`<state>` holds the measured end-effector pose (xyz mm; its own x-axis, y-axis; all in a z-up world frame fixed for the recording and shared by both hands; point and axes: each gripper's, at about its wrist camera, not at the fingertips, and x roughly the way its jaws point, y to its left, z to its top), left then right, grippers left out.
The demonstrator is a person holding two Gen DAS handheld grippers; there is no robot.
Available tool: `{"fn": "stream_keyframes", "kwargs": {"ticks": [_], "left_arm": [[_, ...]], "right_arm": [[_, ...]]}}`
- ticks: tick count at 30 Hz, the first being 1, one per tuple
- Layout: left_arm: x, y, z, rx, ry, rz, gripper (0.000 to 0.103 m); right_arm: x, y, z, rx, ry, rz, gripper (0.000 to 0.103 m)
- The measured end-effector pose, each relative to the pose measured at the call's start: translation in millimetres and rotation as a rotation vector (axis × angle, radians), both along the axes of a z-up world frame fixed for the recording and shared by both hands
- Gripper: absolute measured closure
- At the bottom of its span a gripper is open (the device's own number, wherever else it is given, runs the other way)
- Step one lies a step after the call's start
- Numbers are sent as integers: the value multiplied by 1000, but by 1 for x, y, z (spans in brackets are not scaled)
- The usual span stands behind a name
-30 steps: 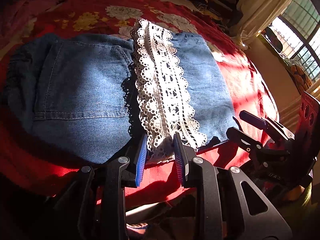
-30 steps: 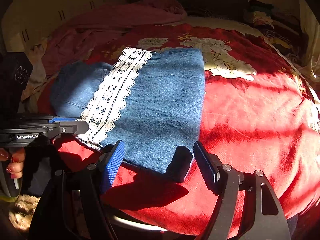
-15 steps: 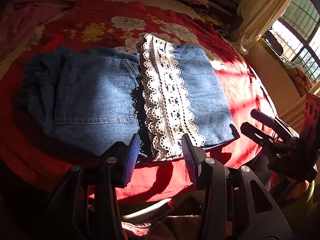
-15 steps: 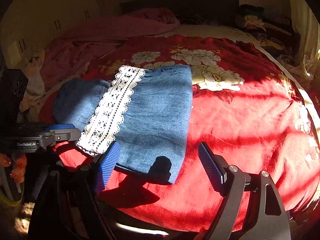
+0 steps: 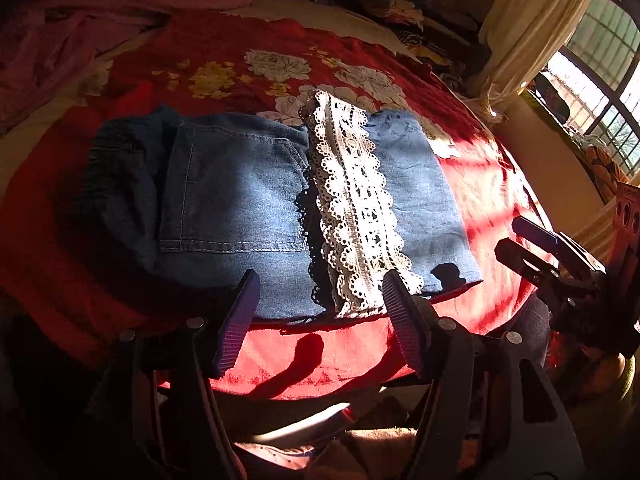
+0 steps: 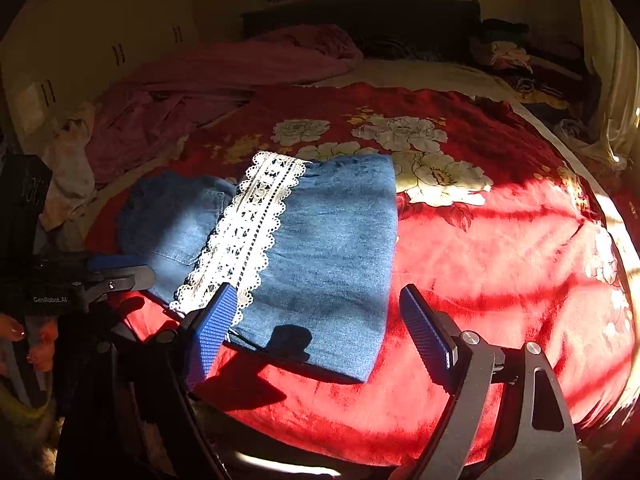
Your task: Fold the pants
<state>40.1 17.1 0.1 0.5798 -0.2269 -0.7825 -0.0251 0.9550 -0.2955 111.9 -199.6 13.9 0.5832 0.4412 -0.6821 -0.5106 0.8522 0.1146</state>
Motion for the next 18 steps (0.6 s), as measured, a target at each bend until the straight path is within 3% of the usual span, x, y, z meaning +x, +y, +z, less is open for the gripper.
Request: {"fn": "stream_keyframes", "kwargs": {"ticks": [11, 18], "left_arm": [[-15, 36, 8, 43, -41, 76, 18], [-28, 86, 10, 33, -63, 200, 14]], "right_arm": [[10, 32, 18, -32, -34, 46, 20], [21, 75, 35, -62, -59, 155, 20]]}}
